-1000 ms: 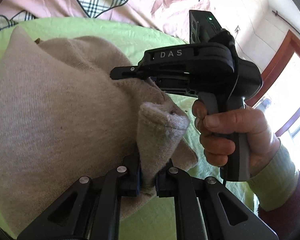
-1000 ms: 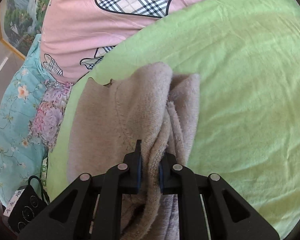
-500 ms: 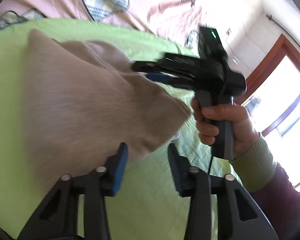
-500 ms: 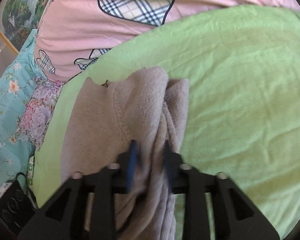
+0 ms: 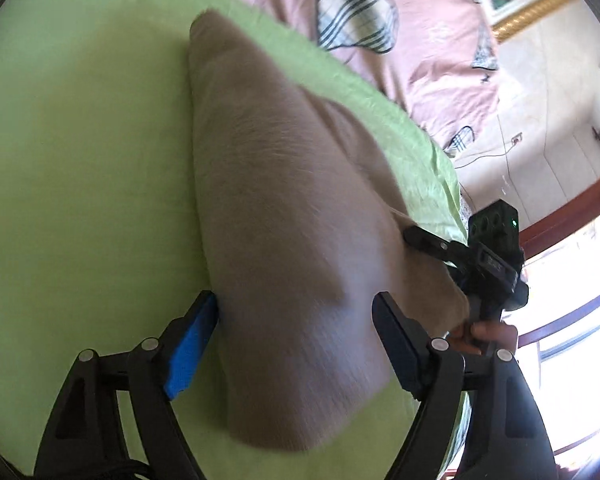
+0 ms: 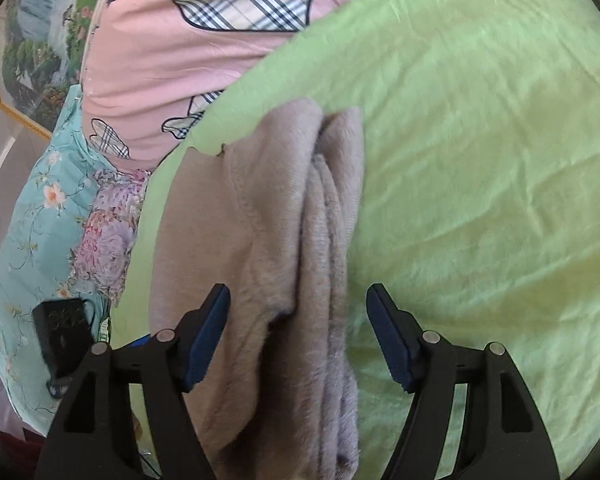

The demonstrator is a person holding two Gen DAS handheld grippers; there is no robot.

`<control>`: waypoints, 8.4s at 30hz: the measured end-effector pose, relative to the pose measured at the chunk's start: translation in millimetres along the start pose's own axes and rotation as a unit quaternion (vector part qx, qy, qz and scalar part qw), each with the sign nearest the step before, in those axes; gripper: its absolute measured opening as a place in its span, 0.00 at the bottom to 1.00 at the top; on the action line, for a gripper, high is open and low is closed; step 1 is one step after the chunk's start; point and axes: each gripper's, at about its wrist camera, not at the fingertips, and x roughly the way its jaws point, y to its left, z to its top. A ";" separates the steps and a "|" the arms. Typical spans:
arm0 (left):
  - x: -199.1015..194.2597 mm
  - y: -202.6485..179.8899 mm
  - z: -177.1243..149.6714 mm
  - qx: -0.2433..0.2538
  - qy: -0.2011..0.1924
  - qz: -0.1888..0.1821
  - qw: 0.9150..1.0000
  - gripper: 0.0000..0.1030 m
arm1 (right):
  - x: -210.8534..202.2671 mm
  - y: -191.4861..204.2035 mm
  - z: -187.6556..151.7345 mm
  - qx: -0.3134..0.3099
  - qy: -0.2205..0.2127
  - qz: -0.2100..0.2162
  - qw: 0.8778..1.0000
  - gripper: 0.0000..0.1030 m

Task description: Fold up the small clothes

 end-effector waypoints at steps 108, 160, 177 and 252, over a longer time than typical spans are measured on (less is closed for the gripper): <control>-214.5 77.9 -234.5 0.060 -0.123 0.194 0.971 0.42 | 12.4 160.2 -208.7 -0.100 -0.025 0.048 0.994 0.40; -193.0 110.1 -237.0 0.022 -0.078 0.179 0.980 0.08 | 34.0 151.3 -228.7 -0.140 0.000 -0.085 0.987 0.15; -179.2 64.4 -105.9 0.096 -0.147 0.126 0.976 0.10 | 43.6 231.5 -179.0 -0.214 -0.086 -0.048 0.972 0.29; -201.5 77.5 -260.3 0.092 -0.111 0.272 0.952 0.67 | -23.1 173.5 -284.6 -0.168 -0.067 -0.161 0.970 0.74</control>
